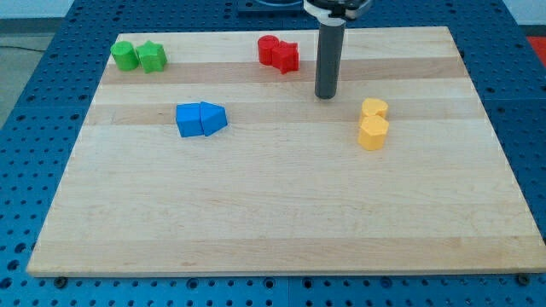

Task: Move your arm towards the yellow hexagon

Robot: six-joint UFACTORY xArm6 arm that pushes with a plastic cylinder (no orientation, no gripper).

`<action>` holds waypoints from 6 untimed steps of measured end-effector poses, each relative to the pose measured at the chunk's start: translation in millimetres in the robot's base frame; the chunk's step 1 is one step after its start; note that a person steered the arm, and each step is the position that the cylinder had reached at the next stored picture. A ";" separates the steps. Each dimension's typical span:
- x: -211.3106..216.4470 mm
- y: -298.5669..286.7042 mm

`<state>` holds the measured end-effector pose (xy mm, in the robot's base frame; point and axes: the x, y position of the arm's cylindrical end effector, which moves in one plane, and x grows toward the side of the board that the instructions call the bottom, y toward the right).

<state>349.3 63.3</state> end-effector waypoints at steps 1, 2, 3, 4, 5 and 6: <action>0.5 0.0; 3.3 0.0; 3.3 -4.1; 3.3 -8.7; 3.1 -2.8; 3.0 28.1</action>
